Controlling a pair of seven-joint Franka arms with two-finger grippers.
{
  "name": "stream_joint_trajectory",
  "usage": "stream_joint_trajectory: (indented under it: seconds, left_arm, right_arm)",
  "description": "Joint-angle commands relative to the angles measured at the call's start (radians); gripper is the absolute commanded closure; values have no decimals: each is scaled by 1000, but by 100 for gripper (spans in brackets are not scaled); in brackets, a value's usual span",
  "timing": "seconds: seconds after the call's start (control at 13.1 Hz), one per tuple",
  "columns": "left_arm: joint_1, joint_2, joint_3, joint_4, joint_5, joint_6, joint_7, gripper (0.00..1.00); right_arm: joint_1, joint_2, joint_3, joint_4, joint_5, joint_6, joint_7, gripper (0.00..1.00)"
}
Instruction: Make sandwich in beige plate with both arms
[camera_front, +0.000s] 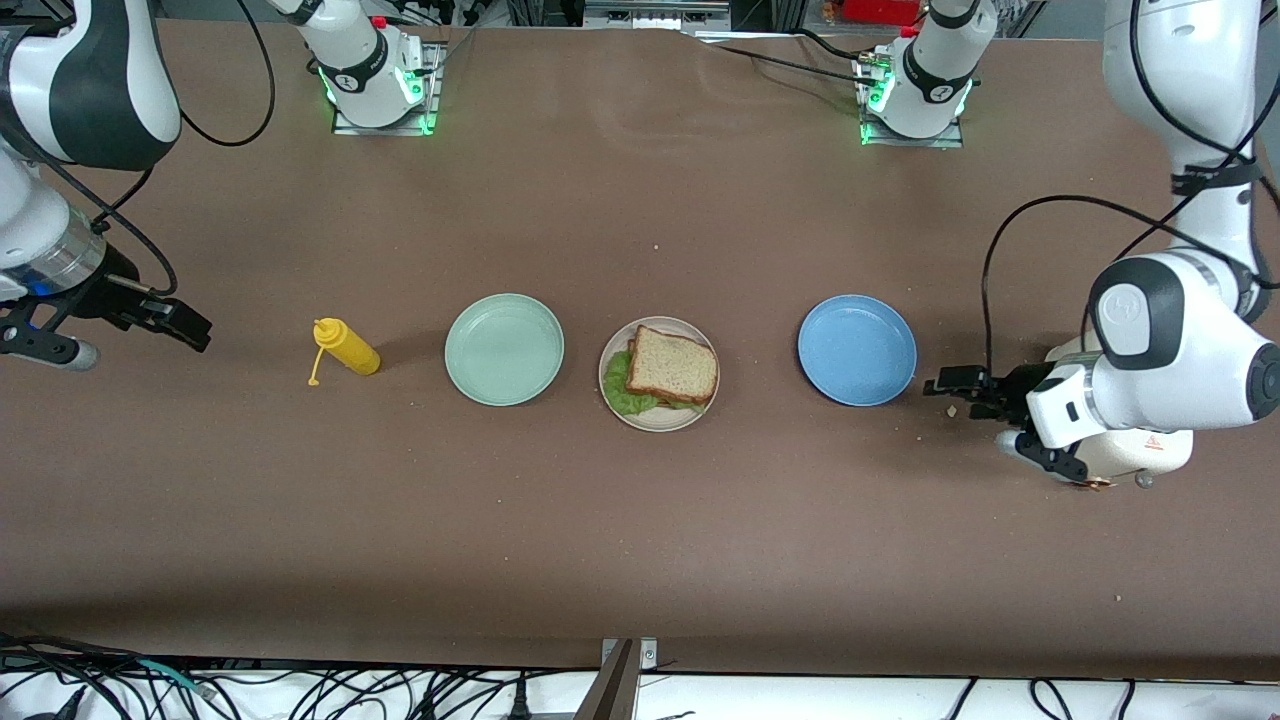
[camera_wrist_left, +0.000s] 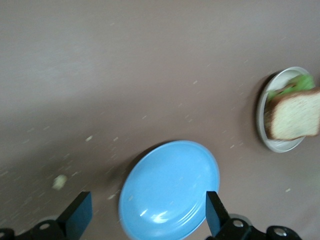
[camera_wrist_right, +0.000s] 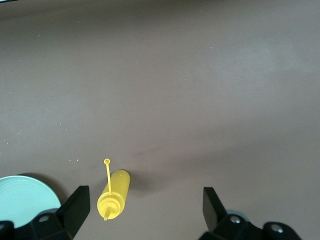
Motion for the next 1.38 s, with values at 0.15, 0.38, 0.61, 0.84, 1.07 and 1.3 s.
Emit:
stream_joint_trajectory:
  seconds: [0.15, 0.38, 0.61, 0.84, 1.07, 1.3]
  left_arm:
    - [-9, -122, -8, -9, 293, -88, -232, 0]
    - [-16, -144, -16, -4, 411, -152, -334, 0]
    - [-61, -144, -19, 28, 566, -210, -444, 0]
    - [-68, -144, -17, 45, 580, -235, -447, 0]
    - [-68, -145, -31, 86, 547, -260, -454, 0]
    - [-64, -145, -33, 114, 490, -264, -455, 0]
  right_arm:
    - [2, -4, -9, 5, 108, 3, 8, 0]
    - [2, -7, -9, 4, 106, -8, 7, 0]
    - [2, -7, -9, 4, 106, -8, 7, 0]
    - [2, -7, -9, 4, 103, -7, 7, 0]
    - [2, -5, -9, 4, 103, -5, 2, 0]
    - [2, -5, -9, 2, 103, -7, -1, 0]
